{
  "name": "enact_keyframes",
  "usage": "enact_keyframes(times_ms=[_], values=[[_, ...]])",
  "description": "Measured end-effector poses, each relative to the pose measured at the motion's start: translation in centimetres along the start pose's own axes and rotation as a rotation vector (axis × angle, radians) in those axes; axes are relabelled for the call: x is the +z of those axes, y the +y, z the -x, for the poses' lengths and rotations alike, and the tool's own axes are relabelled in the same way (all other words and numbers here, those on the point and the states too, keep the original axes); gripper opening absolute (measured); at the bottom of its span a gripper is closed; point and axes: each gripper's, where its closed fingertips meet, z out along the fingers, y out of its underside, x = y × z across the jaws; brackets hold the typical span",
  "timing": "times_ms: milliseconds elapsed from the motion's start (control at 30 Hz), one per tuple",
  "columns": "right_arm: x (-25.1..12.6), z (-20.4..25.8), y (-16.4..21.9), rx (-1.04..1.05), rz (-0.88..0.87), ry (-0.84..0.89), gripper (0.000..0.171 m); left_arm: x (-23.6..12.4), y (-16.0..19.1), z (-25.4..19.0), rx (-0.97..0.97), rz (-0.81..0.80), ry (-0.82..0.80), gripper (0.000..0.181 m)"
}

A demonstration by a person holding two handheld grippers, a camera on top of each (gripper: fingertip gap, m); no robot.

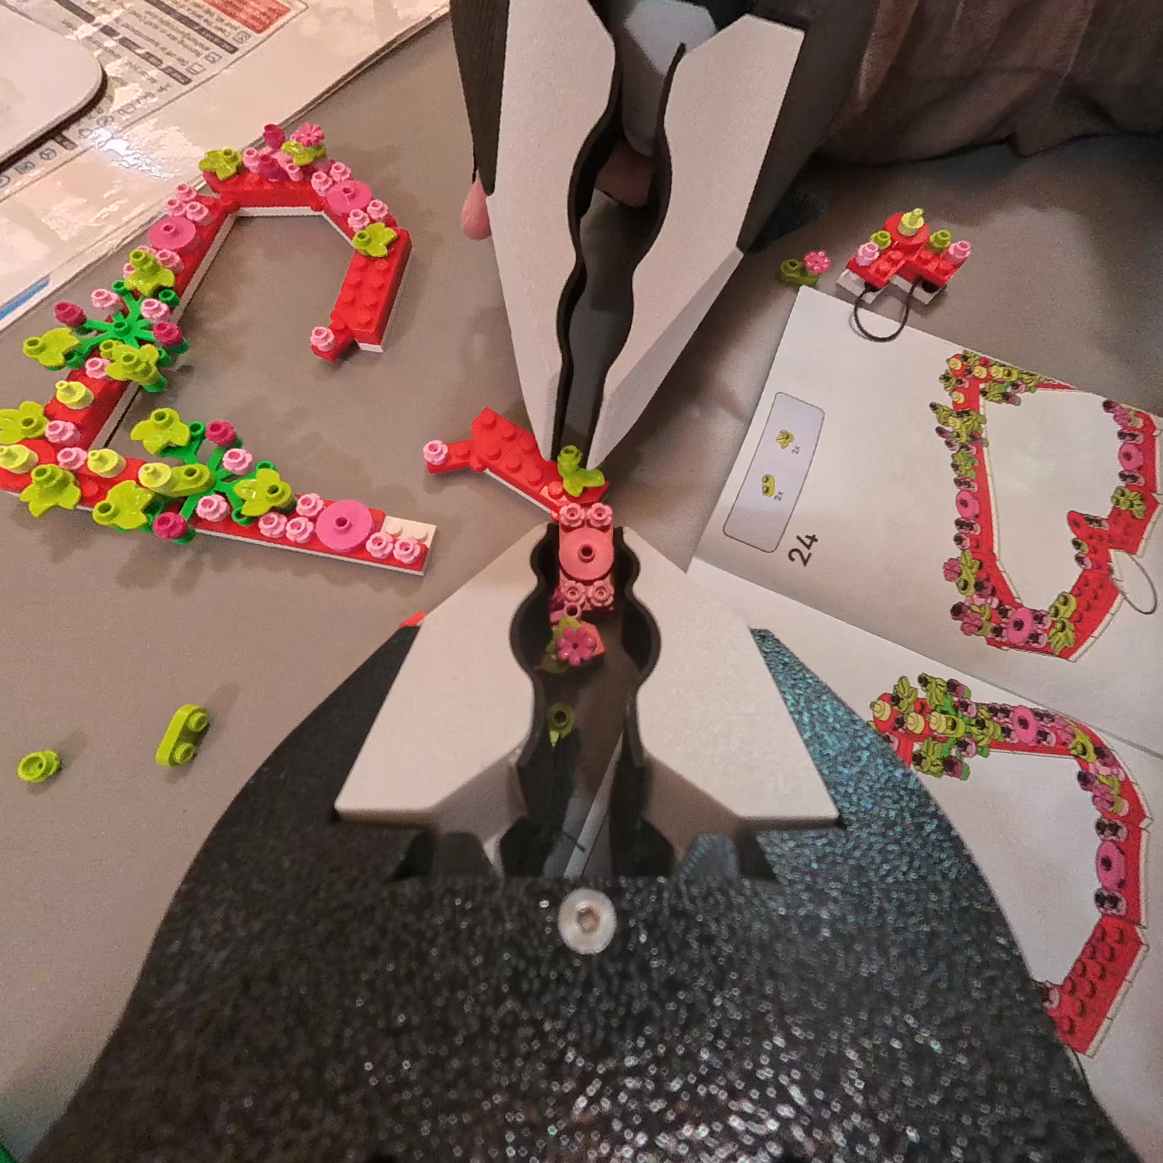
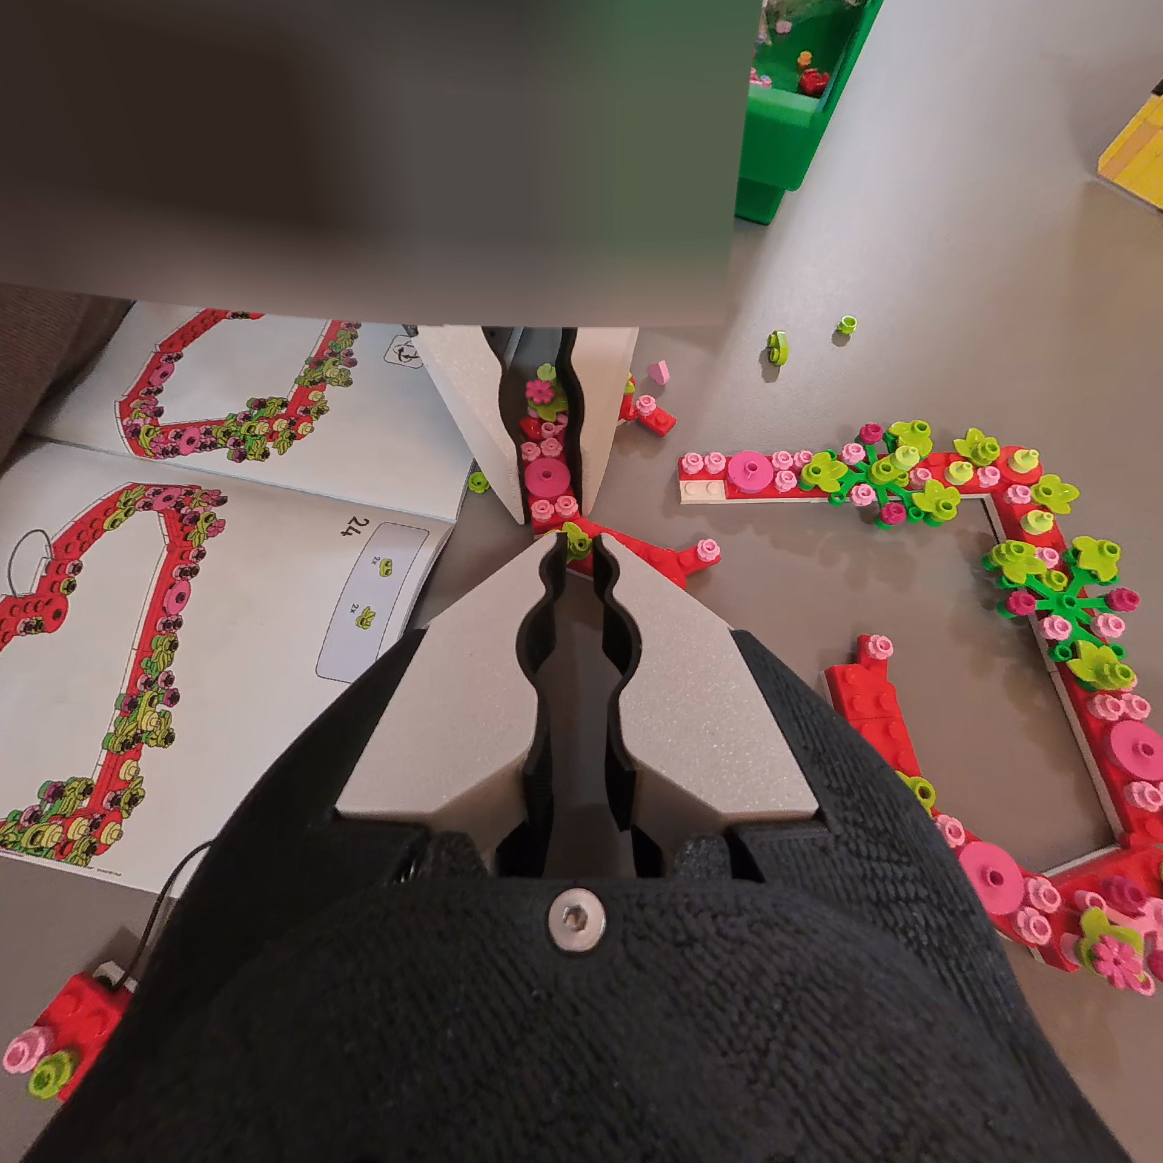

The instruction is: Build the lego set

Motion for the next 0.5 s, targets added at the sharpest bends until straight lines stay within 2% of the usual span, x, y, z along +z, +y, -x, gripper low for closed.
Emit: enact_keyframes(times_ms=[200, 300, 400, 500], values=[[-0.1, 0.0, -0.2, -0.003, -0.012, -0.001, 0.010, 0.0, 0.0, 0.0, -0.001, -0.001, 0.000, 0.015], [-0.4, -0.1, -0.8, -0.037, -0.056, 0.017, 0.021, 0.0, 0.0, 0.0, -0.002, -0.003, -0.001, 0.015], [-1.3, -0.2, -2.0, -0.165, -0.149, 0.071, 0.053, 0.0, -0.1, 0.1, -0.016, -0.010, -0.004, 0.016], [-2.0, 0.5, -2.4, -0.390, -0.167, 0.136, 0.055, -0.1, -0.3, 0.1, -0.012, -0.019, -0.012, 0.015]])
